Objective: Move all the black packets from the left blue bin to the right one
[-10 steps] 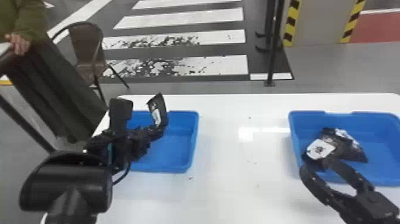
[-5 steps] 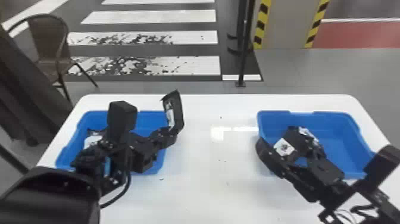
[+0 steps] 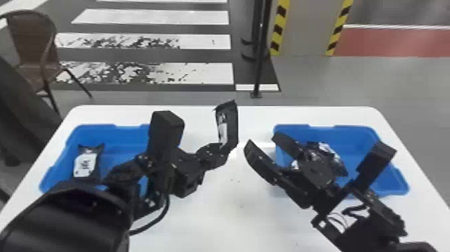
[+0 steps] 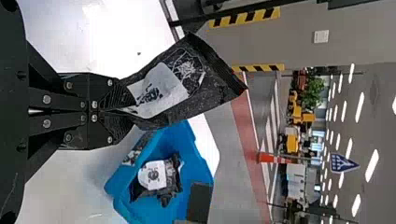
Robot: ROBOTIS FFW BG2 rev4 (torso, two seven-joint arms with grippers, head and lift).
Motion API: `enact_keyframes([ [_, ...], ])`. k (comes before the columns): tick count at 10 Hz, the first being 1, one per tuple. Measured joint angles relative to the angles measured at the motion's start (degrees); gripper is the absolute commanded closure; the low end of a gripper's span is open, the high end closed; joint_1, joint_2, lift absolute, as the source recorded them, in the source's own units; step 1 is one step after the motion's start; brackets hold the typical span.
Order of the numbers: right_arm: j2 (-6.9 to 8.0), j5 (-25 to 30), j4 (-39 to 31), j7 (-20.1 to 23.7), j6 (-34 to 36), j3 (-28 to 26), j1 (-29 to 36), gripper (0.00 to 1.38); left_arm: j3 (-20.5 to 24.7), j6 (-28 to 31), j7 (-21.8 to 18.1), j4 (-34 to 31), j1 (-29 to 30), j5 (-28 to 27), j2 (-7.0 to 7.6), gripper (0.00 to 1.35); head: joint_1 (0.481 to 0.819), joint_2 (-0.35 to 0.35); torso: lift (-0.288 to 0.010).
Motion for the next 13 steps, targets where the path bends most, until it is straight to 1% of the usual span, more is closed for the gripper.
enact_keyframes([
  [3,-0.55,-0.54,2.23,-0.84,-0.01,0.36,-2.81,0.13,-2.61,-0.21,0.27,0.0,-1.1,1.74,0.22,1.16,0.695,-0.067,-0.14],
  [5,-0.59,-1.34,3.52,-1.76,-0.02,1.67,-4.18,0.13,-4.41,-0.49,0.47,0.0,-1.92,3.09,0.42,1.16,0.695,-0.08,-0.14],
  [6,-0.59,-1.54,4.07,-2.05,-0.03,2.26,-4.81,0.3,-5.51,-0.52,0.51,0.0,-2.39,3.78,0.58,1.16,0.695,-0.084,-0.14],
  [7,-0.59,-1.64,4.76,-2.17,0.01,2.51,-5.37,0.98,-6.12,-0.57,0.58,0.0,-2.68,4.34,0.67,1.16,0.695,-0.092,-0.14],
  [8,-0.59,-1.61,5.21,-2.52,0.27,2.42,-5.72,1.26,-6.29,-0.63,0.6,0.01,-2.74,4.75,0.72,1.16,0.695,-0.097,-0.14],
  [10,-0.56,-1.13,5.21,-4.19,-0.51,1.83,-6.05,1.27,-6.36,-0.61,0.59,0.01,-2.57,5.18,0.79,1.16,0.695,-0.107,-0.14],
  [12,-0.5,-1.11,5.67,-4.32,-1.48,1.23,-6.43,1.27,-6.43,-0.54,0.58,0.03,-2.55,5.45,0.8,1.16,0.695,-0.122,-0.14],
  [13,-0.49,-1.11,5.89,-4.28,-1.52,1.14,-6.46,1.27,-6.38,-0.57,0.58,0.03,-2.55,5.63,0.8,1.12,0.695,-0.123,-0.14],
])
